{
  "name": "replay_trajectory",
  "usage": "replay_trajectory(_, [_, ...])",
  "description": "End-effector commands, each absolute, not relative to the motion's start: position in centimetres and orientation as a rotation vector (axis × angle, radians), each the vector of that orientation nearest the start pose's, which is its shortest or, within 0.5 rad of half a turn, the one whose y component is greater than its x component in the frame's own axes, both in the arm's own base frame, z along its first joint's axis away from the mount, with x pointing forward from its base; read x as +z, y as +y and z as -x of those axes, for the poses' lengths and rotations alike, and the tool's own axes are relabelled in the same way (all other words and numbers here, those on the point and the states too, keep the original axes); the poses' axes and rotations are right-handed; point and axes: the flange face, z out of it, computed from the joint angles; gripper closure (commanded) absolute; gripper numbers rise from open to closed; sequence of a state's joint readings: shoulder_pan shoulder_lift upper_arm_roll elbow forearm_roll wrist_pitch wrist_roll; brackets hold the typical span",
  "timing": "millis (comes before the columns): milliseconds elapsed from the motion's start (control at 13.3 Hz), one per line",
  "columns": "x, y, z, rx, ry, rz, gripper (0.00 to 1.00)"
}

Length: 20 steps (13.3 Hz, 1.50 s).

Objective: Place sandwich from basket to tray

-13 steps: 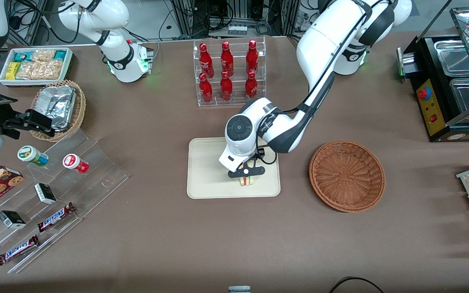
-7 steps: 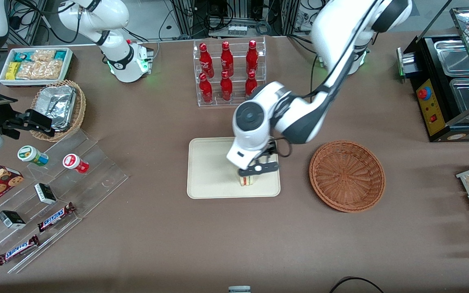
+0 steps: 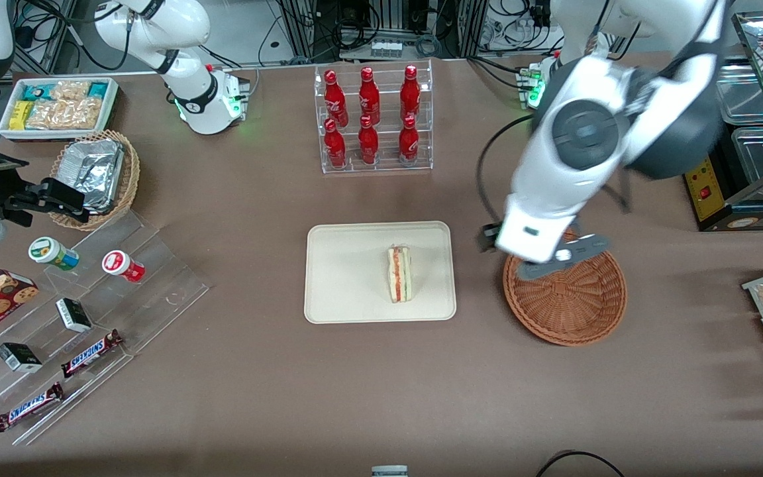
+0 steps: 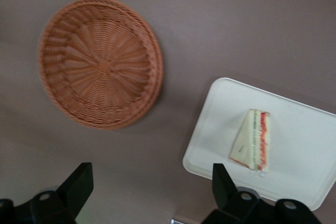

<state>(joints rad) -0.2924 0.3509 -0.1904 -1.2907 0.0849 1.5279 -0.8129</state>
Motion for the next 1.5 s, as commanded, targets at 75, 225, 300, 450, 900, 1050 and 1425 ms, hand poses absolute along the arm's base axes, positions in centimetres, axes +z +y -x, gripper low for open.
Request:
replay_trajectory(75, [57.3, -20.3, -57.8, 0.18, -0.407, 3.021, 0.0])
replay_trajectory(225, [58.1, -17.2, -57.0, 0.188, -0.378, 3.019, 0.0])
replay_trajectory(300, [58.6, -15.5, -56.6, 0.187, -0.366, 3.023, 0.0])
replay_trajectory(450, [59.4, -12.2, -56.0, 0.208, -0.323, 3.059, 0.0])
replay_trajectory(900, [61.7, -7.2, -53.5, 0.21, -0.201, 3.094, 0.0])
replay_trajectory(1050, [62.6, -4.7, -53.0, 0.206, -0.147, 3.103, 0.0])
replay_trajectory(1425, [64.3, 0.8, -51.8, 0.191, -0.136, 3.12, 0.0])
